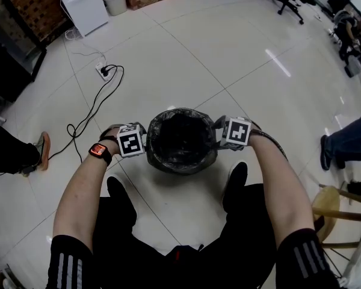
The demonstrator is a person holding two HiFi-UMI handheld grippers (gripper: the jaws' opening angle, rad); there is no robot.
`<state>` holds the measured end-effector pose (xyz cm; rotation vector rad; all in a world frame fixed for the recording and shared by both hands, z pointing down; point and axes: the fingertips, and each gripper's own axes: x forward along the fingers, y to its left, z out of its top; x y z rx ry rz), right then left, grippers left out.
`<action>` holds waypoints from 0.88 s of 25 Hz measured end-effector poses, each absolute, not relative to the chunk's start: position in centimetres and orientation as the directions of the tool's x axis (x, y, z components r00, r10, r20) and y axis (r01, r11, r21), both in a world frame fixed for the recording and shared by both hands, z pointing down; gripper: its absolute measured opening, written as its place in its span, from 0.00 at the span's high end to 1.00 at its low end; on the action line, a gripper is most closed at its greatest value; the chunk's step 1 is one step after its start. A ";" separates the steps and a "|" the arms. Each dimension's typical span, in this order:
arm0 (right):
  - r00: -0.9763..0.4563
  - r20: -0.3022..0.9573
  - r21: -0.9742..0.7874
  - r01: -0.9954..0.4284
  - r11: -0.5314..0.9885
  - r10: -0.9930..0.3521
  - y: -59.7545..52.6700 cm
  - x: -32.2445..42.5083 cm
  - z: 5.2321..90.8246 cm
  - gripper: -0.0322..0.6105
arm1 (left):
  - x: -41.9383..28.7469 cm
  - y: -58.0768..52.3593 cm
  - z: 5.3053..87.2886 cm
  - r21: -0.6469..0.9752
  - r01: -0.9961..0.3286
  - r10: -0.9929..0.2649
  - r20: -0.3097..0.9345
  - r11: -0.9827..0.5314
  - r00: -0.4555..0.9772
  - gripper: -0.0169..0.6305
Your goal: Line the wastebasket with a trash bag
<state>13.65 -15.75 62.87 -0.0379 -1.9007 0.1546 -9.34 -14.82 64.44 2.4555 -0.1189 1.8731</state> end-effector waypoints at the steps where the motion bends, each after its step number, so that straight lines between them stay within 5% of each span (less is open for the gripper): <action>1: -0.313 0.944 -0.129 -0.042 0.991 0.109 -15.6 13.9 63.2 0.45 | -9.3 -14.8 64.7 -0.004 -0.088 -0.027 0.964 -0.996 0.263 0.61; 22: -0.236 0.962 -0.153 -0.052 0.987 0.137 -15.2 14.5 67.3 0.39 | -8.5 -15.4 68.0 -0.018 -0.106 -0.044 0.967 -0.994 0.250 0.58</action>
